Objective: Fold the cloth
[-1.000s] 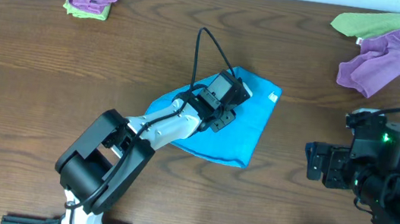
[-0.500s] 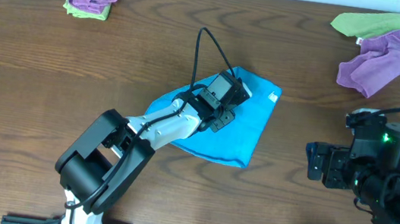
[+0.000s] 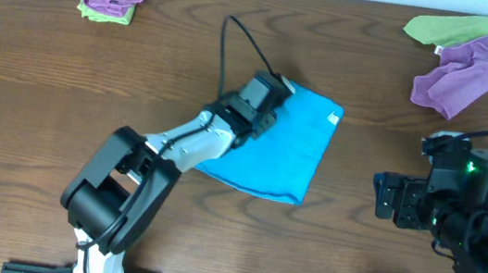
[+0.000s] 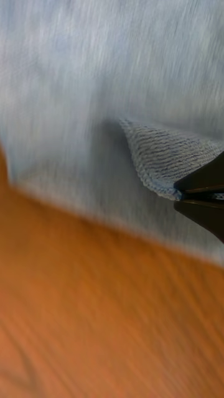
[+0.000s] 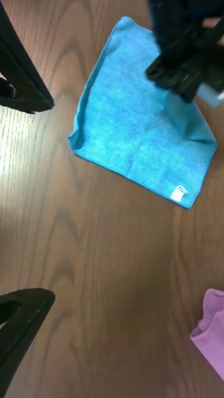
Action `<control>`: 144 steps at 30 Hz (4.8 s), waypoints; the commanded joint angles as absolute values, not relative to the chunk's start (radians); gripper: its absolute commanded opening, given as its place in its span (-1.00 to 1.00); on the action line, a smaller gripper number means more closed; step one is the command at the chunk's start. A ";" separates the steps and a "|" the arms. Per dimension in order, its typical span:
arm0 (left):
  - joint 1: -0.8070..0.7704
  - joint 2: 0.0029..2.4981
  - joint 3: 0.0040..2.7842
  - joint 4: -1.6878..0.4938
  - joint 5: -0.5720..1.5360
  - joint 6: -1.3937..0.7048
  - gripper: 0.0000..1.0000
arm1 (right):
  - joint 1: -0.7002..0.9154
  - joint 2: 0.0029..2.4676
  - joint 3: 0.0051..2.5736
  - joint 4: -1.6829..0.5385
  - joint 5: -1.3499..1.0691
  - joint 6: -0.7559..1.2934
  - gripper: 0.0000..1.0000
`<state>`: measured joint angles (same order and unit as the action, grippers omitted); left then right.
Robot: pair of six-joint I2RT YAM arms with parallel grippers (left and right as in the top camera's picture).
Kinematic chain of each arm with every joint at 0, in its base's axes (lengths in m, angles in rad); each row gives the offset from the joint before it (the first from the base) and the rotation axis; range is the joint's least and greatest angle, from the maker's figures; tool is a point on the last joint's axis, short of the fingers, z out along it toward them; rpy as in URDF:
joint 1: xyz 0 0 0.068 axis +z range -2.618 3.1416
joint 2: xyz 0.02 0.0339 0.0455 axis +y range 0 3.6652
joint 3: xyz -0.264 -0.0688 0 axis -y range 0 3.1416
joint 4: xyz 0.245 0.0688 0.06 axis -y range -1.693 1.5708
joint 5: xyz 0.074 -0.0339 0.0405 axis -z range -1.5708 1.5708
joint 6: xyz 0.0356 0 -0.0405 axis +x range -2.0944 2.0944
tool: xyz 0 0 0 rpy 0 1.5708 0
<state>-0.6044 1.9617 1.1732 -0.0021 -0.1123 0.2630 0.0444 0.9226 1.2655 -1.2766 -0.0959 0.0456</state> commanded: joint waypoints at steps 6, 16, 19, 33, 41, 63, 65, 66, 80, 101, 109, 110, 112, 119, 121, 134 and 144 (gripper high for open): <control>-0.464 1.969 1.193 0.118 -0.144 0.266 -0.88 | 0.036 0.986 1.261 -1.274 -0.104 0.058 0.77; -0.315 1.969 1.192 0.197 -0.131 0.226 -0.79 | 0.037 1.052 1.261 -1.246 -0.143 0.046 0.72; -0.290 1.969 1.192 0.174 -0.131 0.178 0.08 | 0.037 1.052 1.261 -1.237 -0.147 0.043 0.76; -0.288 1.724 1.193 -0.377 -0.037 0.115 0.61 | 0.041 1.140 1.077 -1.135 -0.455 -0.001 0.54; -0.217 1.649 1.190 -0.662 0.194 0.073 0.53 | 0.067 1.164 0.883 -1.017 -0.589 0.009 0.46; -0.066 1.662 1.039 -0.811 0.492 -0.180 0.57 | 0.127 1.478 0.723 -0.795 -0.710 0.244 0.14; -0.066 1.662 1.028 -0.804 0.490 -0.197 0.57 | 0.127 1.520 0.723 -0.780 -0.715 0.255 0.12; -0.066 1.662 1.023 -0.799 0.490 -0.201 0.57 | 0.127 1.535 0.723 -0.774 -0.715 0.259 0.10; -0.066 1.662 0.903 -0.668 0.487 -0.263 0.57 | 0.127 1.577 0.723 -0.661 -0.715 0.367 0.05; -0.066 1.662 0.903 -0.660 0.461 -0.262 0.58 | 0.199 1.609 0.727 -0.453 -0.679 0.471 -0.97; -0.066 1.662 0.903 -0.657 0.461 -0.262 0.58 | 0.316 1.612 0.726 -0.460 -0.533 0.475 -0.97; -0.066 1.662 0.903 -0.657 0.461 -0.261 0.58 | 0.318 1.612 0.726 -0.465 -0.527 0.475 -0.97; -0.066 1.662 0.903 -0.657 0.461 -0.257 0.58 | 0.318 1.612 0.726 -0.479 -0.526 0.475 -0.97; -0.066 1.662 0.903 -0.658 0.461 -0.254 0.57 | 0.318 1.612 0.726 -0.577 -0.440 0.474 -0.97; -0.066 1.662 0.903 -0.658 0.461 -0.254 0.57 | 0.318 1.612 0.726 -0.579 -0.440 0.474 -0.97; -0.066 1.662 0.903 -0.662 0.465 -0.255 0.57 | 0.349 1.656 0.723 -0.576 -0.389 0.475 -0.97; -0.066 1.662 0.903 -0.665 0.465 -0.255 0.57 | 0.347 1.745 0.726 -0.603 -0.277 0.475 -0.97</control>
<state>-0.0681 1.6535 0.9081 -0.6579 0.4679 -0.2584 0.3344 1.6802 0.7662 -0.5877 -0.4694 0.4644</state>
